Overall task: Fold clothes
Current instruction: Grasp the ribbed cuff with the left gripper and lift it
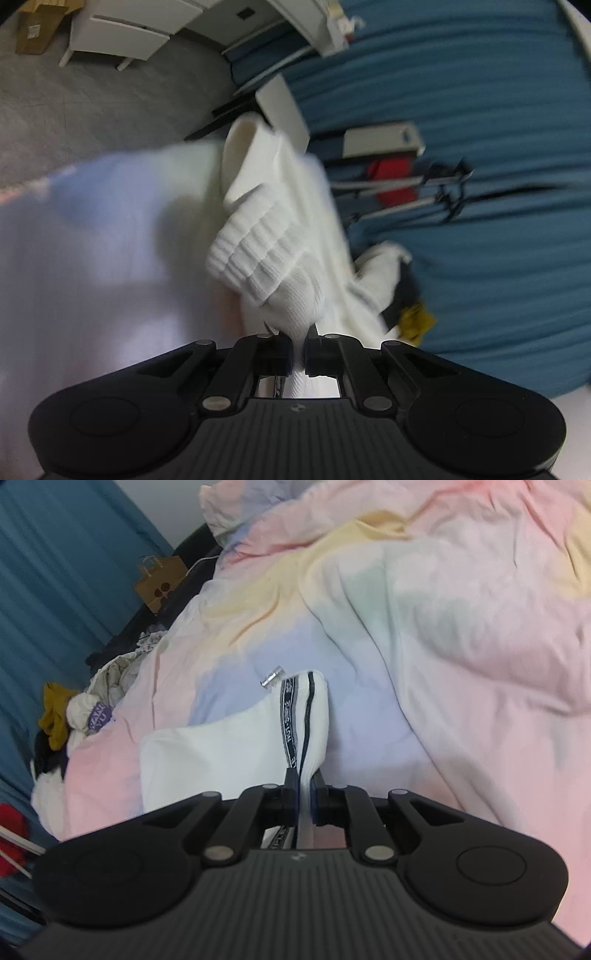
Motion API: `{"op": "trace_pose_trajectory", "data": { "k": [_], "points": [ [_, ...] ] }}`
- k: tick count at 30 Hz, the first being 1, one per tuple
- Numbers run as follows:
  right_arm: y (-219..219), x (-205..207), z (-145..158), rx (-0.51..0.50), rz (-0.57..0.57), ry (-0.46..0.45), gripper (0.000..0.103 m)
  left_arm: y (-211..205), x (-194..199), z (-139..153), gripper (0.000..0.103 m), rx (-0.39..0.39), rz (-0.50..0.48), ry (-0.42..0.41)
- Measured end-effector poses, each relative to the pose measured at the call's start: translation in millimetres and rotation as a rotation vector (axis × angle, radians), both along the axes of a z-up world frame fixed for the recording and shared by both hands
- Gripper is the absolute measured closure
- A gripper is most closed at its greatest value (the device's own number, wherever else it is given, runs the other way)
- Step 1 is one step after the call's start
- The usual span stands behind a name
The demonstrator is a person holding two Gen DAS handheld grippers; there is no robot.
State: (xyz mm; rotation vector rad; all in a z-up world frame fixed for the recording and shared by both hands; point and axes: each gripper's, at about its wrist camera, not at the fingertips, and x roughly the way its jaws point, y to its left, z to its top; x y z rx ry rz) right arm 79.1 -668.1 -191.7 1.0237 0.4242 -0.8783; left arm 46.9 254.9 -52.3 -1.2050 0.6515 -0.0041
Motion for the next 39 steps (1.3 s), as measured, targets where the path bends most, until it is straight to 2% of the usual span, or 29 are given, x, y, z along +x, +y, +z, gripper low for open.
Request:
{"op": "trace_pose_trajectory", "data": {
  "k": [2,5,8,10,11,13,15,17,18,19,20,21,23,26,29,31,33,35,37,39],
  "points": [
    [-1,-11,-2,0.065,-0.020,-0.047,0.090,14,-17,8,0.098,-0.008,0.018,-0.017],
    [-1,-30,-5,0.155,-0.076,-0.102,0.082,18,-27,5,0.098,0.050,0.022,0.027],
    [-4,-39,0,0.118,-0.125,-0.091,0.062,19,-36,-13,0.097,-0.019,0.062,0.070],
    [-7,-35,1,0.085,-0.115,-0.086,0.044,34,-23,-19,0.097,-0.044,0.073,0.065],
    [-8,-29,-1,0.077,-0.102,-0.077,0.039,35,-24,-20,0.097,-0.035,0.074,0.064],
    [-11,-14,-7,0.068,-0.063,-0.061,0.039,26,-16,-19,0.097,0.019,0.067,0.056],
    [-15,8,-19,0.078,0.018,-0.040,0.039,12,-8,-7,0.097,0.090,0.054,0.047],
    [-15,25,-28,0.031,0.054,0.029,0.041,5,-6,0,0.097,0.130,0.046,0.033],
    [-14,29,-29,-0.005,0.056,0.055,0.048,4,-7,1,0.097,0.131,0.047,0.030],
    [-13,32,-31,-0.040,0.054,0.077,0.060,-1,-4,2,0.097,0.127,0.050,0.031],
    [-13,33,-31,-0.061,0.059,0.083,0.080,-1,-2,0,0.097,0.119,0.055,0.035],
    [-13,32,-28,-0.074,0.064,0.066,0.086,-2,0,-2,0.097,0.115,0.058,0.042],
    [-11,27,-19,-0.103,0.069,0.015,0.093,-3,5,-3,0.097,0.133,0.053,0.064],
    [-8,17,-1,-0.155,0.061,-0.077,0.094,-3,14,-6,0.097,0.159,0.037,0.102],
    [4,-11,29,-0.260,-0.019,-0.198,0.094,0,14,1,0.097,0.200,-0.013,0.120],
    [10,-30,43,-0.317,-0.107,-0.203,0.094,2,7,8,0.097,0.193,-0.042,0.107],
    [10,-46,44,-0.301,-0.215,-0.145,0.094,2,3,13,0.097,0.183,-0.075,0.126],
    [2,-56,30,-0.201,-0.309,-0.039,0.094,-2,4,15,0.097,0.261,-0.129,0.193],
    [-10,-58,7,-0.068,-0.344,0.068,0.094,-7,6,16,0.097,0.338,-0.183,0.260],
    [-19,-56,-11,0.013,-0.333,0.143,0.094,-9,12,8,0.097,0.359,-0.219,0.334]
  ]
}}
